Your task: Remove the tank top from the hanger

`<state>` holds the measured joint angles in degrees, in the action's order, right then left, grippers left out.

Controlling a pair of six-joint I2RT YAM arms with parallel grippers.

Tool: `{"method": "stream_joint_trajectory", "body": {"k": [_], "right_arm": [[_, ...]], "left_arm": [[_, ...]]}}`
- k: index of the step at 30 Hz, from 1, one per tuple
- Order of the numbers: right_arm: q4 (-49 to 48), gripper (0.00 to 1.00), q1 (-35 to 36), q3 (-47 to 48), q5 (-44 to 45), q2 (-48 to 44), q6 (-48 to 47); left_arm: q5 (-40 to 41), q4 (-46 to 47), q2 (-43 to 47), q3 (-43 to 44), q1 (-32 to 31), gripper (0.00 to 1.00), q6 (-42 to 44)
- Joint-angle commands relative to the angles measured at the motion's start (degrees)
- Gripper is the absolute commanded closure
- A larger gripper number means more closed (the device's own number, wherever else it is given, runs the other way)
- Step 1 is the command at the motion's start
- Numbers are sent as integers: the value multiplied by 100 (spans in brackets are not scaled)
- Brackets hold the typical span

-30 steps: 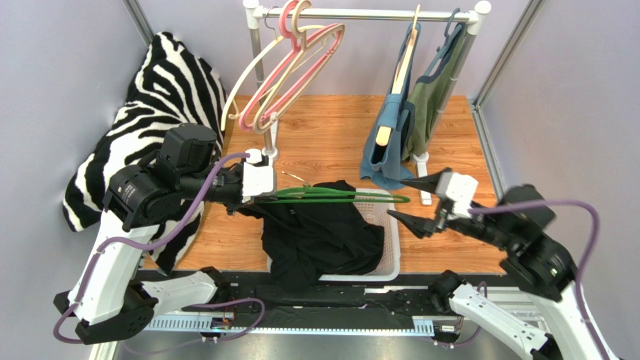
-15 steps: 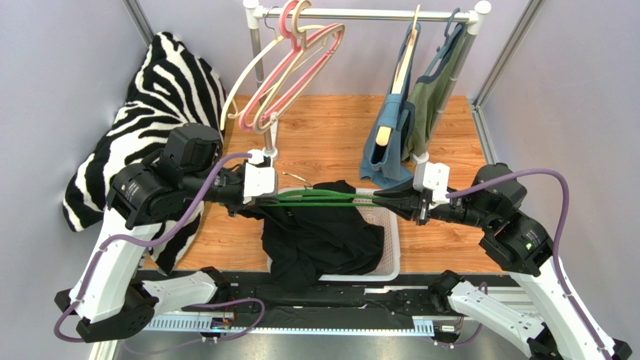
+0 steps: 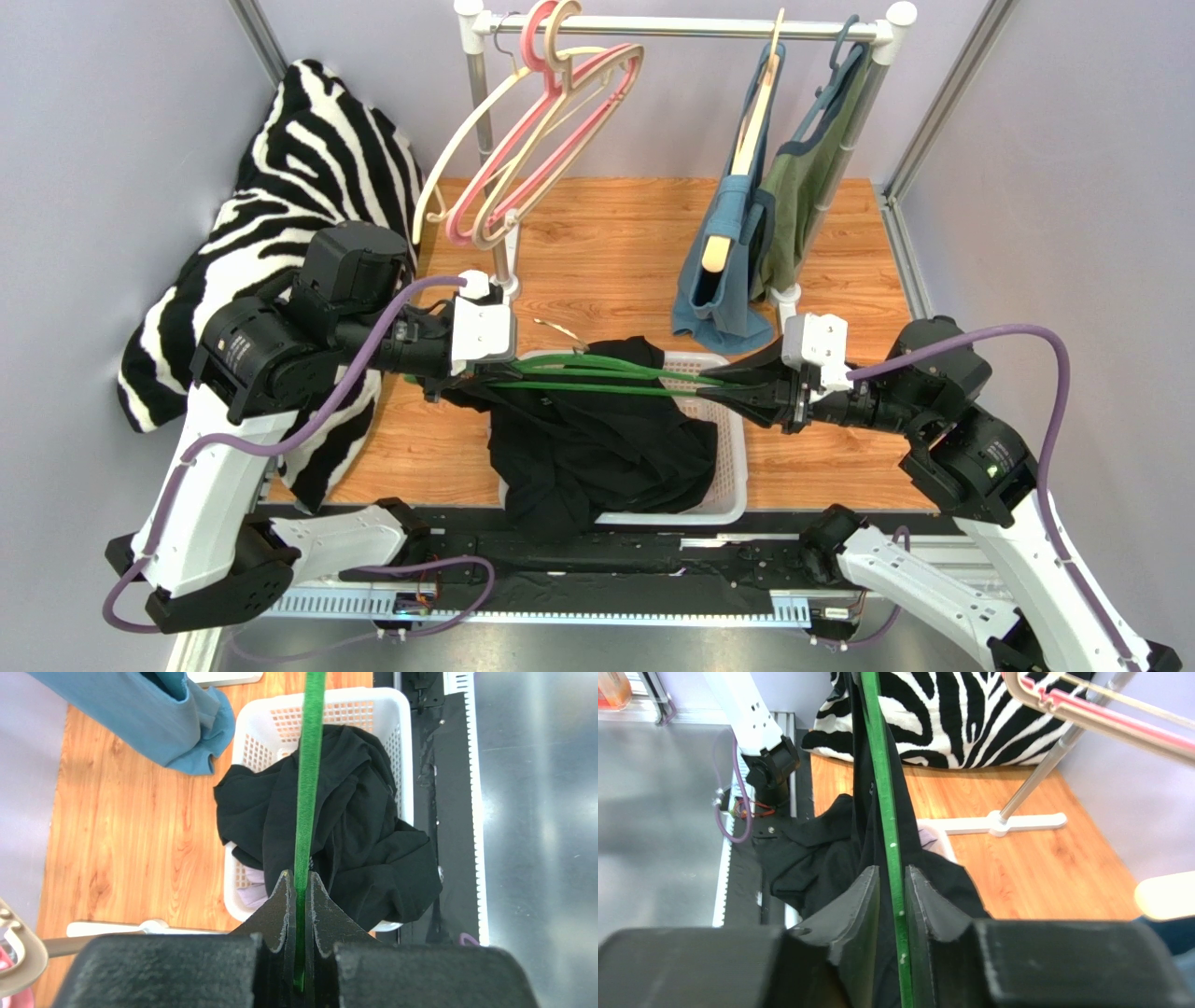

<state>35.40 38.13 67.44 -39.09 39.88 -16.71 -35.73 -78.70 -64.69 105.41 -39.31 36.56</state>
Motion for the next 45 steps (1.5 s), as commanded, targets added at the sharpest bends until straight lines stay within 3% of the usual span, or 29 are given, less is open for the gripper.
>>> {"method": "stream_joint_trajectory", "body": {"k": [1,5,7,8,11,12,13,16,20,27,29,34,45], "right_arm": [[-208,73,2,-143,68,11,343],[-226,75,2,-91,51,116,370],[-200,87,2,-56,68,169,379],[-174,99,2,-21,68,169,370],[-138,100,2,15,173,126,432],[-130,100,2,15,226,82,458],[-121,100,2,15,357,38,458],[54,100,2,50,725,-199,379],[502,100,2,181,1166,-542,212],[872,100,2,428,1387,-841,291],[951,100,2,489,1360,-833,343],[1153,100,2,568,1413,-876,318],[1400,100,2,639,1536,-938,317]], "left_arm": [[-470,390,-9,279,-15,100,-149],[-462,390,-9,314,-15,100,-166],[-444,381,-9,279,-24,100,-158],[-427,381,8,261,-24,100,-131],[-260,425,43,147,-24,97,-131],[-216,477,61,121,-15,91,-157],[-155,556,70,77,-15,73,-201],[161,775,114,33,-15,31,-350],[942,1057,254,-169,-15,23,-377],[1700,1576,518,-1029,-15,32,-421],[1893,1655,545,-1101,-15,42,-439],[2333,1893,597,-1259,-15,77,-544],[1798,1911,633,-1137,116,100,-939]]}}
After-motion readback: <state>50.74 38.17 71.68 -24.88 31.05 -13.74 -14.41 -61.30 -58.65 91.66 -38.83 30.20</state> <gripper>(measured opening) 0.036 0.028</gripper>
